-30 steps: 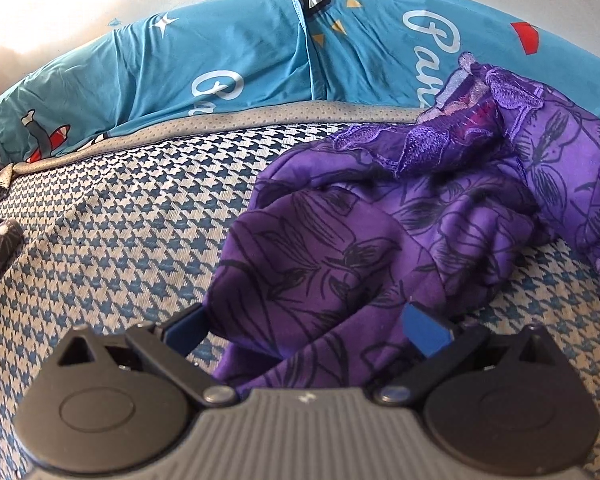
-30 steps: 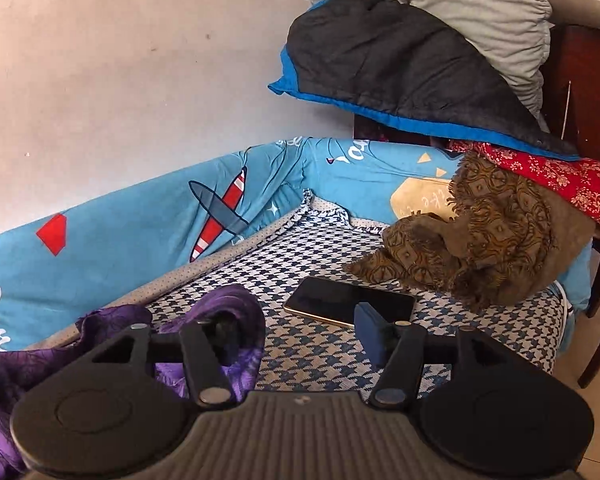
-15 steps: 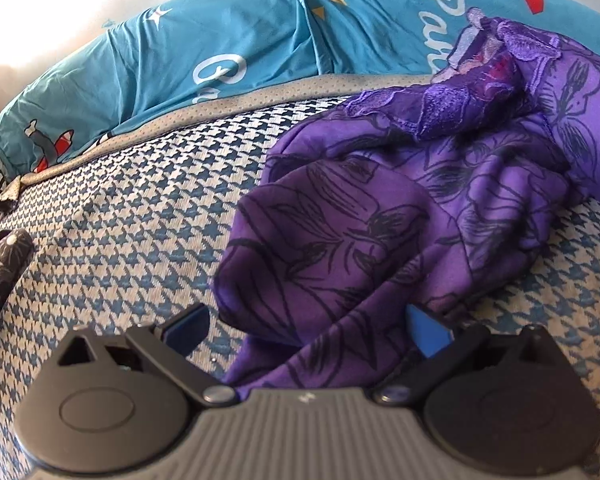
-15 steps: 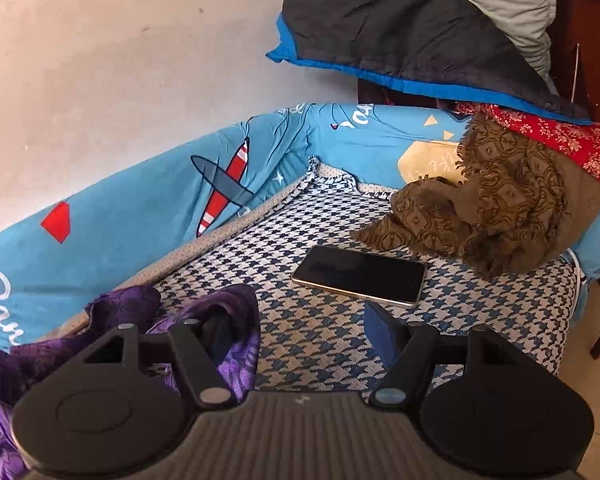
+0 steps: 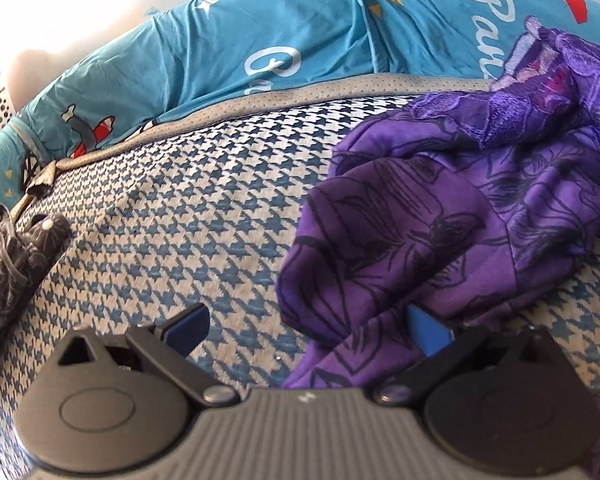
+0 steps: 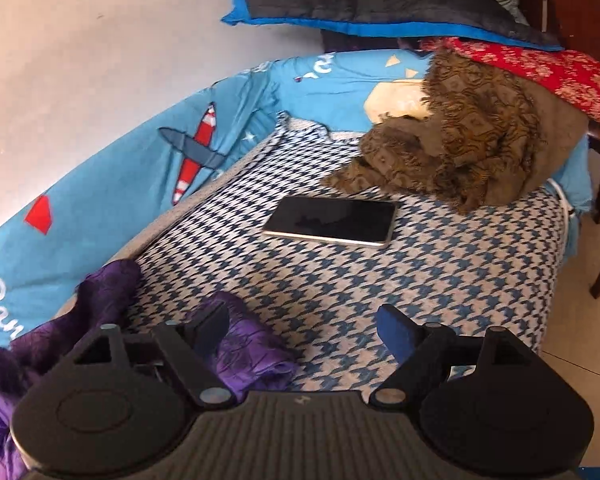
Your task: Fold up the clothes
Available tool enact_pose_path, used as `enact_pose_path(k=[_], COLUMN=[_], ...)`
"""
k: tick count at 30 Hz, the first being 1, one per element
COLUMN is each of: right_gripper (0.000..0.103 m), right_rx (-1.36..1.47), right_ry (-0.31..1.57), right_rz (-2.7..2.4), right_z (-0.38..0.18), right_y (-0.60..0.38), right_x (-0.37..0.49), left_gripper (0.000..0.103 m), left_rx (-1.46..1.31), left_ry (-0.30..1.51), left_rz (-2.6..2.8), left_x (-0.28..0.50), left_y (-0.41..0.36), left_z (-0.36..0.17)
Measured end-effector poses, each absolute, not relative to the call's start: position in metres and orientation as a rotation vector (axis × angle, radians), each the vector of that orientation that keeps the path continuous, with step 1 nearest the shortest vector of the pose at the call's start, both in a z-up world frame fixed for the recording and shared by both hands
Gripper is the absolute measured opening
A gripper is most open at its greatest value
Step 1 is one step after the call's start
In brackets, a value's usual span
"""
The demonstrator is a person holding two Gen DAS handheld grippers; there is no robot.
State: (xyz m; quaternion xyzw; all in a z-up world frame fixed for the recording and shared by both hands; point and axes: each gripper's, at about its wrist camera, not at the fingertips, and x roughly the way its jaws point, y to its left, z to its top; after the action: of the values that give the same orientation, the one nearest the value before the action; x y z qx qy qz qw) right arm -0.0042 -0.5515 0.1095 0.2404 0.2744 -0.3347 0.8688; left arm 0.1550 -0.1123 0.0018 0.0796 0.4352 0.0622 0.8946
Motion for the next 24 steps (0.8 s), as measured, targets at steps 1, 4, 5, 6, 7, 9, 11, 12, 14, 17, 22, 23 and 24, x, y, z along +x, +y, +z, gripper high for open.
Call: enact_pose_path(k=[1,4,5,6,7,9,11,12,14,17,22,23,24], right_gripper=[0.081,0.081,0.081,0.081,0.081,0.081,0.081,0.081,0.081,0.081,0.081,0.081,0.081], right_rx=[0.49,0.413,0.383,0.357,0.332,0.299,0.278,0.267,0.244,0.208,0.267,0.283,0.3], right_ry=[0.585,0.591,0.594,0.597,0.605,0.621,0.633,0.639,0.651,0.664,0.709,0.717,0.726], right_rz=[-0.665,-0.556,-0.509,-0.462,-0.412,-0.307,-0.214,-0.175,-0.097,-0.017,0.067,0.08,0.094], right_z=[0.109,0.11,0.111,0.109,0.107,0.103,0.098,0.096,0.091,0.084,0.068,0.065,0.061], right_y=[-0.544,-0.514,-0.502,-0.49,-0.477,-0.452,-0.43,-0.419,-0.397,-0.368,-0.34,-0.336,-0.33], right_x=[-0.002,0.007,0.01,0.012,0.015,0.02,0.026,0.029,0.035,0.044,0.062,0.065,0.07], left_gripper=[0.103,0.103,0.103,0.103,0.103,0.103,0.103,0.103,0.103,0.103,0.103,0.103,0.103], left_rx=[0.145,0.131,0.13,0.128,0.126,0.114,0.086,0.069,0.035,0.024,0.0,-0.011,-0.021], left_ry=[0.909,0.908,0.907,0.911,0.915,0.917,0.92,0.923,0.93,0.915,0.863,0.858,0.852], left_rz=[0.137,0.152,0.155,0.148,0.14,0.124,0.097,0.081,0.049,0.032,0.018,0.021,0.024], left_x=[0.155,0.156,0.157,0.157,0.157,0.157,0.155,0.155,0.153,0.153,0.152,0.153,0.154], left_y=[-0.107,-0.098,-0.096,-0.094,-0.093,-0.09,-0.087,-0.085,-0.081,-0.078,-0.064,-0.06,-0.056], left_z=[0.002,0.008,0.01,0.012,0.014,0.018,0.023,0.025,0.029,0.037,0.054,0.056,0.058])
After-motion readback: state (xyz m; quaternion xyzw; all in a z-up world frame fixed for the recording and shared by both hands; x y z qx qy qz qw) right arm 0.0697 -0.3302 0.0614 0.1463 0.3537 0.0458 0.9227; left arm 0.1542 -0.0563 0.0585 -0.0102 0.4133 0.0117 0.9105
